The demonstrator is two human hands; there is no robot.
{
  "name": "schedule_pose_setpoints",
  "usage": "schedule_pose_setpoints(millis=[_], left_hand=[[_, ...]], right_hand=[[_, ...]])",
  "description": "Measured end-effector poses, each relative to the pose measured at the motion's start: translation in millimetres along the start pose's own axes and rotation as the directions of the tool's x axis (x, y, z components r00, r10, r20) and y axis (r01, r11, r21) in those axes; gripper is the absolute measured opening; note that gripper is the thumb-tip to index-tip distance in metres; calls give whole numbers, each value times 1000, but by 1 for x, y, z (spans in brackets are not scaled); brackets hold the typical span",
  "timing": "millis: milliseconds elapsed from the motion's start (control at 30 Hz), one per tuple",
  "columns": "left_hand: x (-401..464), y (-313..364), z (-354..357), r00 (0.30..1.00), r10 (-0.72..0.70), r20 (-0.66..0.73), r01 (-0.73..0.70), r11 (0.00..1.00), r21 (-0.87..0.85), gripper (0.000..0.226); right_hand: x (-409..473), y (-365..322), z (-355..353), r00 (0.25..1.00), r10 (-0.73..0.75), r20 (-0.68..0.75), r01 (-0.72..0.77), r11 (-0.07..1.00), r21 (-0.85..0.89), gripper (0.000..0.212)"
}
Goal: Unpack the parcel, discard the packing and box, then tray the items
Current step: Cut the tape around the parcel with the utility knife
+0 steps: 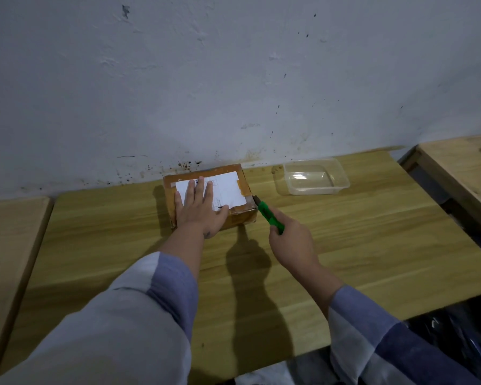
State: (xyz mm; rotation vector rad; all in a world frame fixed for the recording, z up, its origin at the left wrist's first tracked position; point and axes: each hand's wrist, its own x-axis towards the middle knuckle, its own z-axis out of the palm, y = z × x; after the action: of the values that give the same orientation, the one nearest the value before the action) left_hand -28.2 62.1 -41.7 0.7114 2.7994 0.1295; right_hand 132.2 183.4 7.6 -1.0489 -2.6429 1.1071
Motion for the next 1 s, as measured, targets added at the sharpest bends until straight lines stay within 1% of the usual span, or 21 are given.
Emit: schedule_pose_setpoints(millis=[100,200,333,400,500,600,700,767,867,933,1000], left_hand=[[-2,-1,1,1000,-3,-1,3,1000,10,77],[-6,6,0,1000,-30,-6,30,999,-28,77],[-24,26,5,991,-133,34,136,987,-83,77],[-33,33,7,982,-171,74,179,978,-110,75],[-40,35,5,981,-171,93,181,977,-114,72],[-44,21,2,992,-101,68,104,994,-36,71],[-44,-1,0,1000,20,5,-20,999,31,74],[-38,-10,-5,988,155,-13,-154,987,54,74],[-33,-13,-8,943,332,2,-331,938,107,73],[-34,-11,-2,931,365,0,-362,925,119,74],[-35,-8,6,941,334,-51,-325,937,132,77]], right_hand=[[-7,0,1,997,45,-58,-34,983,180,51],[1,-4,5,995,74,-60,-51,948,314,58],[18,-14,24,989,146,-31,-129,941,314,65],[21,-16,37,982,182,-46,-159,936,314,69],[28,-18,44,971,226,-73,-189,923,336,73],[38,-20,41,967,252,-40,-223,912,344,72],[50,-23,39,965,260,18,-247,890,384,71],[59,-24,37,975,217,43,-217,902,373,70],[71,-24,29,989,96,113,-128,936,327,66],[77,-25,26,988,38,151,-82,952,296,65],[80,-25,24,990,18,137,-58,954,293,63]])
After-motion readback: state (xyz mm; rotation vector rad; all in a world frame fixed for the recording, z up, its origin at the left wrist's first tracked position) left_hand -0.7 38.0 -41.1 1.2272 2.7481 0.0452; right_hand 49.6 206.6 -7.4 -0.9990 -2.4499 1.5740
